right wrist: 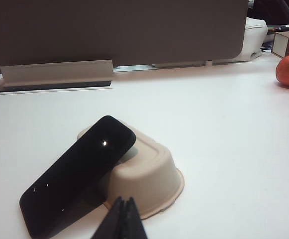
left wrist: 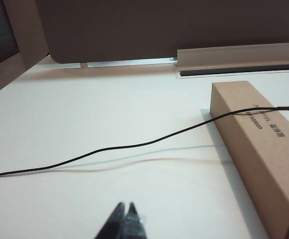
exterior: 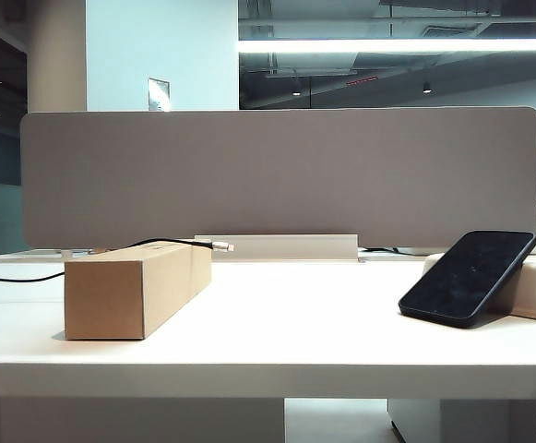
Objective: Pick up the charging cable and the phone, plug the charging cable into the charging port on the phone, and finally place them back on the table.
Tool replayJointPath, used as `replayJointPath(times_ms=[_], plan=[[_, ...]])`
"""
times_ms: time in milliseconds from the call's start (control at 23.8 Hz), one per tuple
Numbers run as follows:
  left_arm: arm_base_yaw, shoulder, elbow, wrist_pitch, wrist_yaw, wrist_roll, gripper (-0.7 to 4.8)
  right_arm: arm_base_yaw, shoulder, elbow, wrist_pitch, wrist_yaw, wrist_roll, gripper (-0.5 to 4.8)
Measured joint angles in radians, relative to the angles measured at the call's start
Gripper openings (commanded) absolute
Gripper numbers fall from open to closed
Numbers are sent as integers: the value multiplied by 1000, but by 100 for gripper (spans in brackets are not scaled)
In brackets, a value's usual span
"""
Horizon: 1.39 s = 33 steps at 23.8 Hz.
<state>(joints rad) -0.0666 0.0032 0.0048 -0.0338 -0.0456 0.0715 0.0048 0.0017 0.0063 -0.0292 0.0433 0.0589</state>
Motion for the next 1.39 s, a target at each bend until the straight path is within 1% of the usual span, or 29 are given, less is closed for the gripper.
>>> replayJointPath(times_ms=[1093,1304,1388], plan=[[0,0,0,9,0,0,-6,0,0,0,0,0,0,-5],[0,0,1,40,10,0,-6,0,0,6,-4,0,0,-6],[-1,0,19,54,21,-1,-6,0,0,39,-11,0,0,-5]])
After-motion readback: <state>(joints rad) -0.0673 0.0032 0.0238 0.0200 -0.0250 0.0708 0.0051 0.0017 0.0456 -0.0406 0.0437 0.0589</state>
